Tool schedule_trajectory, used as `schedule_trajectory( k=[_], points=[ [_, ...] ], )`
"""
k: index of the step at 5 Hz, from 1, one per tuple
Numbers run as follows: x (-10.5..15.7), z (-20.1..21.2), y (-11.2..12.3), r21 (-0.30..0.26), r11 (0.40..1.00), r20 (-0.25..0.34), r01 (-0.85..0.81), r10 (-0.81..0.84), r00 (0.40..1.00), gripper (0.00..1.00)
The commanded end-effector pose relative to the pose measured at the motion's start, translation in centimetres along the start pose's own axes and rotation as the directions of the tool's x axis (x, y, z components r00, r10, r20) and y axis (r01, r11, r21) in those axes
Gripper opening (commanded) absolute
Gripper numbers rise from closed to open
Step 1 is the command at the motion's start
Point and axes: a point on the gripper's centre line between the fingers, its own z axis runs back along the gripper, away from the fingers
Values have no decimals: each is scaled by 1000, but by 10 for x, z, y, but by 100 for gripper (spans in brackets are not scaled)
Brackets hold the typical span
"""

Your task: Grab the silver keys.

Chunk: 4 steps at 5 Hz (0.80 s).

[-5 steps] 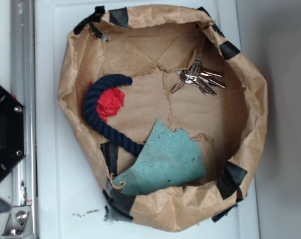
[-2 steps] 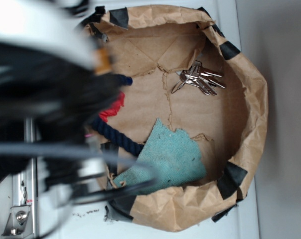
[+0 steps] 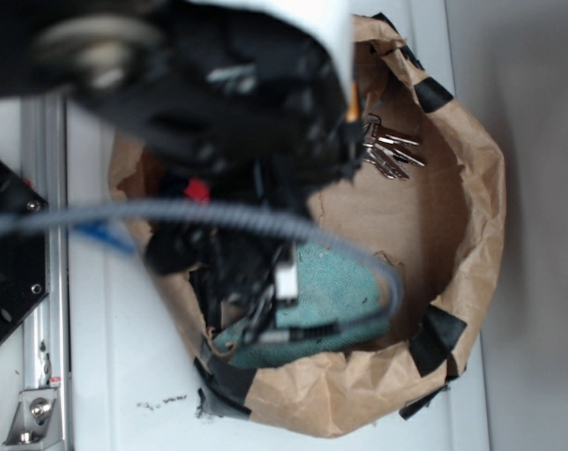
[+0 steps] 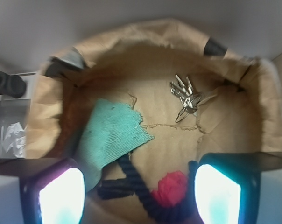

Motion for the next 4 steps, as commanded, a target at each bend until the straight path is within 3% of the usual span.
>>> schedule_trajectory(
  k=[1,3,4],
  points=[
    [5,10,2,1,1000,42,-9,9,999,100],
    [5,10,2,1,1000,42,-9,9,999,100],
    [16,-34,5,54,985,70,-162,159,985,100]
  ],
)
